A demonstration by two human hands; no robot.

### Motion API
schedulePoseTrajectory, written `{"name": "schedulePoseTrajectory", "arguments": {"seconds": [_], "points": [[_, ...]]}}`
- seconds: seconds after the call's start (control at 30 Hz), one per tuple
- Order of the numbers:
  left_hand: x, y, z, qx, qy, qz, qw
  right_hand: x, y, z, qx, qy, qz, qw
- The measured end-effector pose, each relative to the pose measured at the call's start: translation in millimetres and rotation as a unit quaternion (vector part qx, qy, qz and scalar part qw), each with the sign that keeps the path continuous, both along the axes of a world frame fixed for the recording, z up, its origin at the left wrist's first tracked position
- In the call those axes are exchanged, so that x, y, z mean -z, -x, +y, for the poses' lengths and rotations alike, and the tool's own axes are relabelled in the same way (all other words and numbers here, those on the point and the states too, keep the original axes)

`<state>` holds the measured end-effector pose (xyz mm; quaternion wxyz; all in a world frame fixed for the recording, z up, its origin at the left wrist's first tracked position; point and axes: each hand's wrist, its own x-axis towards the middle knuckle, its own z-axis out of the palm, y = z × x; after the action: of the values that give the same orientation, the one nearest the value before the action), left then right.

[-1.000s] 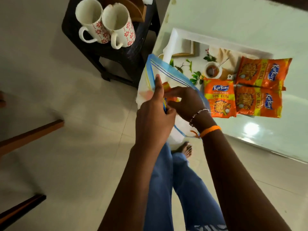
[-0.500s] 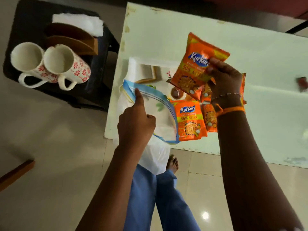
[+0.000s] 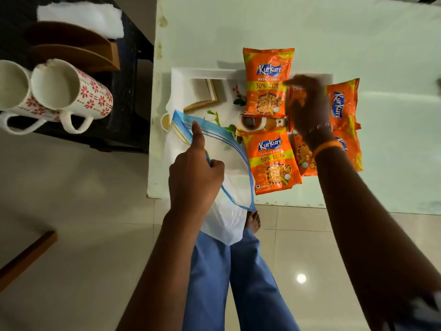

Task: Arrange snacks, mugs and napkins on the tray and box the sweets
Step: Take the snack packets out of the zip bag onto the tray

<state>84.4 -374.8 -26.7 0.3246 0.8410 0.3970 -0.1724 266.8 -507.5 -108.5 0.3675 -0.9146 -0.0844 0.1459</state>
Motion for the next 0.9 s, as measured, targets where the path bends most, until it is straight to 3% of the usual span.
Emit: {"name": "schedulePoseTrajectory", "arguments": {"seconds": [0.07, 0.13, 0.2, 0.3, 0.4, 0.53, 0.7, 0.77, 0.9], "points": [[0.5, -2.2, -1.0, 0.0, 0.01, -0.002, 1.0, -1.0, 42.0, -17.6, -0.15, 0.077, 0.032, 0.985], [0.1, -3.7, -1.3, 0.0, 0.017, -0.007, 1.0, 8.1, 76.3, -27.8, -0.25, 0.191, 0.073, 0.947], [-0.9, -2.9, -1.7, 0.0, 0.015, -0.01, 1.0, 21.0, 100.5, -26.7, -0.255, 0.248, 0.104, 0.929], [-2.4, 2.2, -1.8, 0.004, 0.003, -0.002, 1.0, 31.5, 116.2, -12.9, -0.202, 0.266, 0.094, 0.938], [-5.3, 10.8, -4.6, 0.011, -0.008, 0.001, 1.0, 33.9, 118.6, -0.4, -0.147, 0.253, 0.081, 0.953], [-13.7, 20.9, -13.6, 0.011, -0.012, 0.014, 1.0, 30.6, 119.4, -0.8, -0.146, 0.239, 0.074, 0.957], [-20.5, 37.4, -23.5, -0.022, -0.012, 0.002, 1.0, 5.6, 151.8, -43.8, -0.07, 0.104, 0.016, 0.992], [-21.9, 45.1, -27.8, -0.034, -0.008, 0.0, 0.999, -4.7, 182.0, -69.5, -0.087, 0.046, 0.064, 0.993], [-25.1, 57.7, -40.0, -0.047, 0.014, -0.018, 0.999, -13.9, 231.2, -83.9, -0.186, 0.004, 0.214, 0.959]]}}
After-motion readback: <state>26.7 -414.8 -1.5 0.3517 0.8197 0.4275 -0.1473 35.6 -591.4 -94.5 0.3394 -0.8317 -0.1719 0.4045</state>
